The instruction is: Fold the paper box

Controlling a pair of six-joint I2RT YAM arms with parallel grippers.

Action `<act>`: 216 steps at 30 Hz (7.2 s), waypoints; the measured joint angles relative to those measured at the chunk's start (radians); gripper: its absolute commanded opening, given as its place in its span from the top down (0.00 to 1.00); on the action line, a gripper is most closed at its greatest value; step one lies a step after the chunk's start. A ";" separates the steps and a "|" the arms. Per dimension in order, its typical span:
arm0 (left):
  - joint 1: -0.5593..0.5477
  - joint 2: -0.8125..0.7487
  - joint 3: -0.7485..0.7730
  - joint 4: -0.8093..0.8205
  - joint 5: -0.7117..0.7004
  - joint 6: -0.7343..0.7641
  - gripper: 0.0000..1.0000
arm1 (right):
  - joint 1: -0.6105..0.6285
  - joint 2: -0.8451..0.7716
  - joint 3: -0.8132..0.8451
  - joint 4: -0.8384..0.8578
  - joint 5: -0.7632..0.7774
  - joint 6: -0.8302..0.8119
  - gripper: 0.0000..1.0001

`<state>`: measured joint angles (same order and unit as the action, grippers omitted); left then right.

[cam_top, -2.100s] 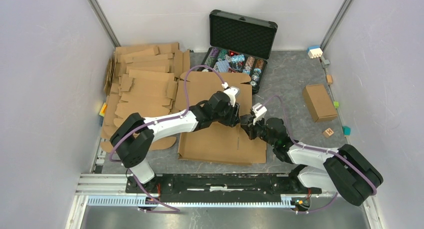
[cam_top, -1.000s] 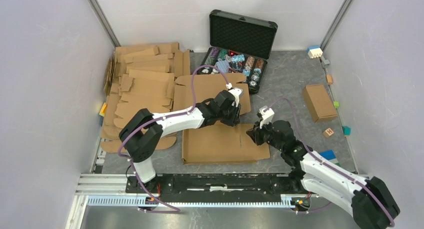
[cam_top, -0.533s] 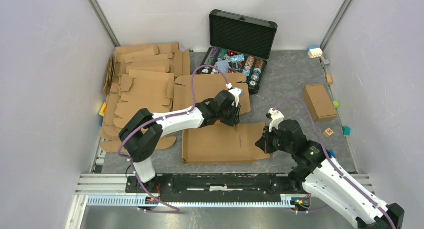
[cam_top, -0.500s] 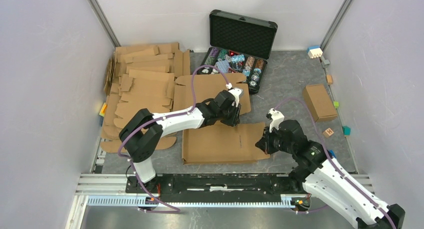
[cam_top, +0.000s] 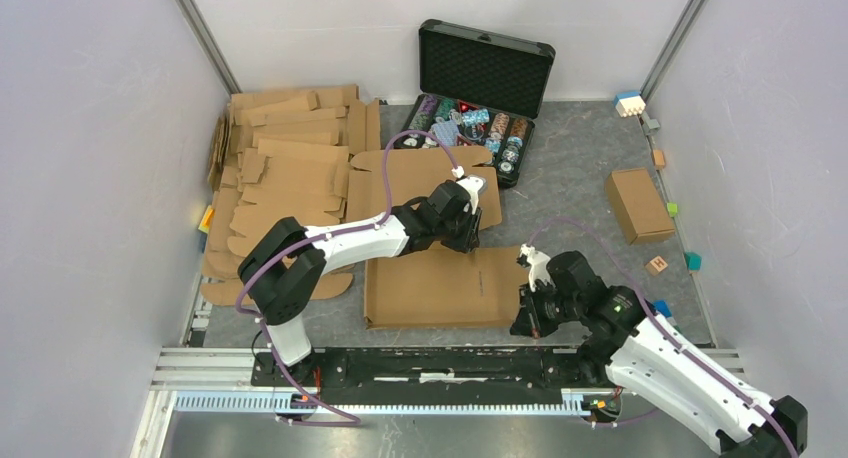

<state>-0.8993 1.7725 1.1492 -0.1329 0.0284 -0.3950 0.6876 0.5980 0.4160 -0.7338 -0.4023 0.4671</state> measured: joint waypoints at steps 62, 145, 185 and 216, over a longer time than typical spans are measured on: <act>-0.008 0.018 0.014 0.000 0.019 0.000 0.71 | 0.163 0.312 0.029 0.448 0.228 -0.039 0.81; -0.008 0.067 0.072 -0.053 0.014 0.000 0.73 | 0.183 0.402 0.105 0.399 0.460 0.021 0.47; -0.008 0.067 0.073 -0.064 0.005 0.000 0.74 | -0.328 0.243 -0.069 0.419 0.168 -0.061 0.90; -0.008 0.081 0.080 -0.069 0.000 0.000 0.54 | -0.328 0.238 0.063 0.396 -0.034 -0.065 1.00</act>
<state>-0.9077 1.8538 1.2297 -0.2024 0.0288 -0.3954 0.3592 0.8364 0.4789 -0.3374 -0.4366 0.4019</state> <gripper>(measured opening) 0.385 0.011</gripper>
